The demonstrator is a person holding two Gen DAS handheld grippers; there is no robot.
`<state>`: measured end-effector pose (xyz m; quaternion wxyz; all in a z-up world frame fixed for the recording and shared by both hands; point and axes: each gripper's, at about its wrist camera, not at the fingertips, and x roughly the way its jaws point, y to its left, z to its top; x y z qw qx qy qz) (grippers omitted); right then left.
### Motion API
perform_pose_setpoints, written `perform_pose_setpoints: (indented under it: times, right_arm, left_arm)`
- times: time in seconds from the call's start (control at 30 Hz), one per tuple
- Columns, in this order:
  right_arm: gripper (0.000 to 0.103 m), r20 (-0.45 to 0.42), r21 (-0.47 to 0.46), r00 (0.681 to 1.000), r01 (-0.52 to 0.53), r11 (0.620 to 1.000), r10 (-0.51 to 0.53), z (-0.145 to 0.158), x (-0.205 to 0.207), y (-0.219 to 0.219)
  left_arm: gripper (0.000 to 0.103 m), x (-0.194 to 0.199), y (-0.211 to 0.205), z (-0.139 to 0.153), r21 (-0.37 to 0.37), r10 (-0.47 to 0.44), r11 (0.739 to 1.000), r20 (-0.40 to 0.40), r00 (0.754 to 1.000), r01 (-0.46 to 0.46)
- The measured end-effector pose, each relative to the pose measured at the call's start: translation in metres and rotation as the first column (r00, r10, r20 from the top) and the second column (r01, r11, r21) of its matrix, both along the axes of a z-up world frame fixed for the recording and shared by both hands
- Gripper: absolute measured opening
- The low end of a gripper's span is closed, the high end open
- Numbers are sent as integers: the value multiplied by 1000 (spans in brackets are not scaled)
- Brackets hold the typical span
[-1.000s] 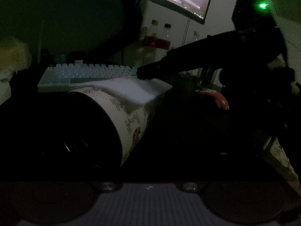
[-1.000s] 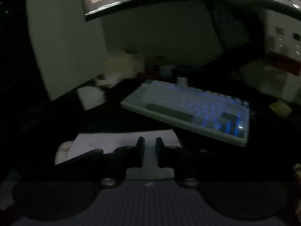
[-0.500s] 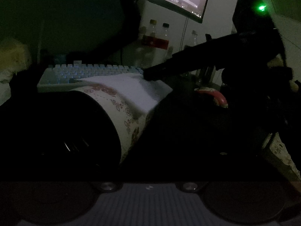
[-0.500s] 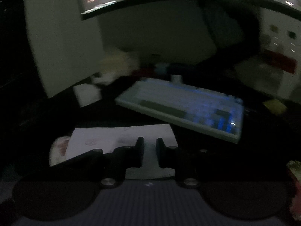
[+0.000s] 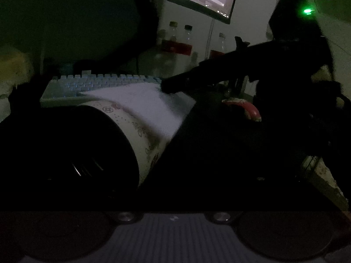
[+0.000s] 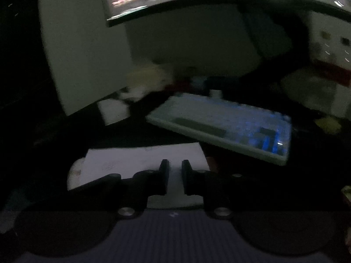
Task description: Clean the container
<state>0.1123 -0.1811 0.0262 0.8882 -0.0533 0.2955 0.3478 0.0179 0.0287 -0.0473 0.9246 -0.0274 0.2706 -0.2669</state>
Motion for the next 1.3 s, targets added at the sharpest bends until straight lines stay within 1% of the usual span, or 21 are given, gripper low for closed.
perform_pose_setpoints:
  times: [0.07,0.1,0.13,0.2,0.27,0.33,0.43,0.5,0.6,0.67,0.73,0.8,0.87,0.97,1.03,1.1,1.23,1.3]
  right_arm:
    - [15,-12,3,1000,15,1000,-15,1,0,-3]
    - [15,0,-6,1000,3,1000,-3,2,-4,0]
    - [15,8,-6,1000,-24,1000,25,2,-10,2]
    - [15,11,10,994,-113,994,113,2,-22,7]
    - [14,30,7,987,-158,987,158,1,-28,9]
    - [14,22,13,991,-131,991,131,1,-22,3]
    - [14,5,2,1000,3,1000,-3,1,-4,-12]
    - [15,-4,0,1000,29,1000,-29,1,-1,-17]
    - [15,12,-4,1000,-19,1000,19,1,-14,-9]
    - [15,5,17,995,-103,994,103,2,-27,-2]
    - [15,25,8,987,-162,987,161,2,-38,5]
    - [14,43,-5,985,-170,985,170,1,-40,8]
    - [13,20,16,991,-136,991,135,0,-30,2]
    - [13,24,4,1000,-13,1000,13,-3,-11,-7]
    - [14,8,15,1000,6,1000,-6,-2,-7,-9]
    - [14,27,3,999,-21,1000,21,-1,-14,-1]
    - [14,37,13,987,-158,987,157,-1,-31,20]
    - [14,47,12,985,-166,986,166,-2,-31,23]
  left_arm:
    - [102,0,0,0,-1,-3,1000,-2,1000,3]
    - [102,0,1,0,-1,-5,1000,-3,1000,5]
    - [102,0,1,0,-3,-8,1000,-3,1000,8]
    - [102,-1,2,0,-12,-16,1000,-4,1000,16]
    - [102,-2,2,0,-13,-18,1000,-4,1000,18]
    - [102,-2,1,0,-13,-19,1000,-3,1000,19]
    - [102,-3,1,0,-11,-22,1000,-2,1000,22]
    - [102,-3,2,0,-12,-25,1000,-1,1000,25]
    - [102,-2,2,0,-13,-24,1000,2,1000,24]
    - [102,-2,2,0,-13,-24,1000,2,1000,24]
    - [102,-1,3,0,-19,-26,1000,0,1000,26]
    - [102,0,4,-1,-29,-25,999,-1,1000,25]
    - [102,0,5,-1,-38,-19,999,-2,1000,19]
    - [103,3,4,-1,-37,0,999,-4,1000,0]
    - [103,5,4,-1,-25,15,1000,-2,1000,-15]
    - [103,7,3,-1,-16,25,1000,-1,1000,-25]
    - [103,12,6,0,-14,39,999,-10,999,-39]
    - [103,16,8,1,-18,43,999,-20,999,-44]
